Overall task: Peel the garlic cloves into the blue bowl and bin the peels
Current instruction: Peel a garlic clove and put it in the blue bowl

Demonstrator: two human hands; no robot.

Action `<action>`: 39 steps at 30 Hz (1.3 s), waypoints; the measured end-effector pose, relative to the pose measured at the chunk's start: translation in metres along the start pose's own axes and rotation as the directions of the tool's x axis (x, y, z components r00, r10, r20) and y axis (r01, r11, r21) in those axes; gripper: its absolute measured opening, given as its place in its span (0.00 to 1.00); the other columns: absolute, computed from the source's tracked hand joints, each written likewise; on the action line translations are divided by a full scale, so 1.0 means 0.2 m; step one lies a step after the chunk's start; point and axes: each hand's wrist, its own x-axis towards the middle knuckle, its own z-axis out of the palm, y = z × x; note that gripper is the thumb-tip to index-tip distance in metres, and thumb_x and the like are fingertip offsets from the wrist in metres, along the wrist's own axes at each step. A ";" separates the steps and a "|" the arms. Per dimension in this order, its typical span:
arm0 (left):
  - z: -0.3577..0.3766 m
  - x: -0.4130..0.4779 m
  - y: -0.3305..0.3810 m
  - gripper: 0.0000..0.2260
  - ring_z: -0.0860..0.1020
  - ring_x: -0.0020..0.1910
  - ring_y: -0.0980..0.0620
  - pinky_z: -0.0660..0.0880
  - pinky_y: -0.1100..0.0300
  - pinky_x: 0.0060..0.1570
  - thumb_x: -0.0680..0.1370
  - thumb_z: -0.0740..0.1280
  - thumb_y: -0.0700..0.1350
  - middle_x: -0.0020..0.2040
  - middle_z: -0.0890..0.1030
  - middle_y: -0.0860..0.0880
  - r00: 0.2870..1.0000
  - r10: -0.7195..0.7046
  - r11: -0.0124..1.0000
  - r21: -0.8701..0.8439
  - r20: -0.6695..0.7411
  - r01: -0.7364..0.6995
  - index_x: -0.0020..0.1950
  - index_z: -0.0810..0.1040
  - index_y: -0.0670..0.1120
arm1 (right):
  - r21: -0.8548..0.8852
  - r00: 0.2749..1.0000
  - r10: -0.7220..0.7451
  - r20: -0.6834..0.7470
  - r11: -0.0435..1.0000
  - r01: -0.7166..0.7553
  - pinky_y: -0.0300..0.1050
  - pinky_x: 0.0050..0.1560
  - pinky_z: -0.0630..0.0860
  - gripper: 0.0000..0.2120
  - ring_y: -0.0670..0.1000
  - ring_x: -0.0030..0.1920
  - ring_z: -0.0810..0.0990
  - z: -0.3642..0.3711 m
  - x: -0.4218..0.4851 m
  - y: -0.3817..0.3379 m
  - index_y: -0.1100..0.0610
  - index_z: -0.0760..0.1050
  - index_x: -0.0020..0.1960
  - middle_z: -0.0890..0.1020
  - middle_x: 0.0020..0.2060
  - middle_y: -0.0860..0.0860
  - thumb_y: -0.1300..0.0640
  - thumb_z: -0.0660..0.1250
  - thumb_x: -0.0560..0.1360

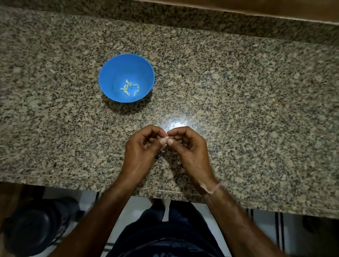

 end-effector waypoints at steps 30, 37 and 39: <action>0.04 0.00 -0.09 0.03 0.82 0.43 0.56 0.80 0.63 0.44 0.79 0.73 0.41 0.42 0.85 0.55 0.986 -0.067 0.992 0.091 -0.153 0.081 0.46 0.83 0.48 | 0.313 0.971 0.229 -0.064 0.929 -0.198 0.45 0.52 0.84 0.06 0.54 0.49 0.85 0.02 -0.02 0.04 0.67 0.78 0.57 0.87 0.52 0.61 0.66 0.68 0.81; 0.07 0.04 -0.14 0.07 0.81 0.43 0.62 0.76 0.72 0.39 0.80 0.69 0.37 0.44 0.84 0.56 0.982 -0.038 0.960 0.264 -0.187 0.088 0.51 0.84 0.49 | 0.349 0.943 0.327 -0.065 0.892 -0.286 0.45 0.48 0.83 0.07 0.51 0.44 0.83 0.00 0.01 0.07 0.64 0.79 0.58 0.86 0.46 0.58 0.65 0.70 0.81; 0.07 0.03 -0.12 0.10 0.82 0.47 0.65 0.76 0.73 0.44 0.82 0.66 0.37 0.49 0.85 0.56 0.987 -0.047 0.966 0.243 -0.155 0.084 0.54 0.85 0.50 | 0.320 0.942 0.330 -0.065 0.901 -0.293 0.47 0.49 0.81 0.07 0.52 0.44 0.81 0.00 0.01 0.08 0.64 0.81 0.57 0.85 0.45 0.57 0.65 0.71 0.80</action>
